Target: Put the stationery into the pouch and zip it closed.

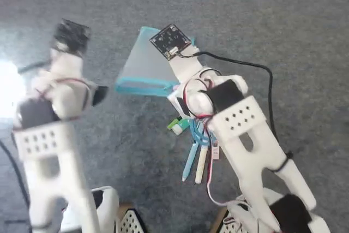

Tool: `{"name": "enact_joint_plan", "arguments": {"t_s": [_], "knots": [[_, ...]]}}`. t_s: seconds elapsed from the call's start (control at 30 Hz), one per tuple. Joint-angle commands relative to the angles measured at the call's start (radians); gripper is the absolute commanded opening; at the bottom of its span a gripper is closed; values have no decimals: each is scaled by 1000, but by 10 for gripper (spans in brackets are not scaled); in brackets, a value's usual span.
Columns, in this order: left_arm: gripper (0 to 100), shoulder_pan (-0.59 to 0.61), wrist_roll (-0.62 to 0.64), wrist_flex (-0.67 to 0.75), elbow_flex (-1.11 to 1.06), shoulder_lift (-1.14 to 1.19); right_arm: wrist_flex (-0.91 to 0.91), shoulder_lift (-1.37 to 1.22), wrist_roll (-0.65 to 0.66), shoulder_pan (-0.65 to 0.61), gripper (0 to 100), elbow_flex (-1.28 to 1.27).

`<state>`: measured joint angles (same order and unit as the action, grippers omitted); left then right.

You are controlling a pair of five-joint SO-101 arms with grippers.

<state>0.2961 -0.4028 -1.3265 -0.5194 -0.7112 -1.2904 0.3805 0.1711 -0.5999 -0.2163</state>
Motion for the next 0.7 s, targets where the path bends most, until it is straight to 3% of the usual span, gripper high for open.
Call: {"name": "enact_joint_plan", "arguments": {"t_s": [0.0,0.3,0.67], "knots": [[318,-95,21,29,-105,-192,-7,94,12,10,7,60],[319,-95,173,413,-438,-304,-101,234,12,10,7,58],[319,-101,210,370,-410,-308,-111,289,14,5,7,-49]]}}
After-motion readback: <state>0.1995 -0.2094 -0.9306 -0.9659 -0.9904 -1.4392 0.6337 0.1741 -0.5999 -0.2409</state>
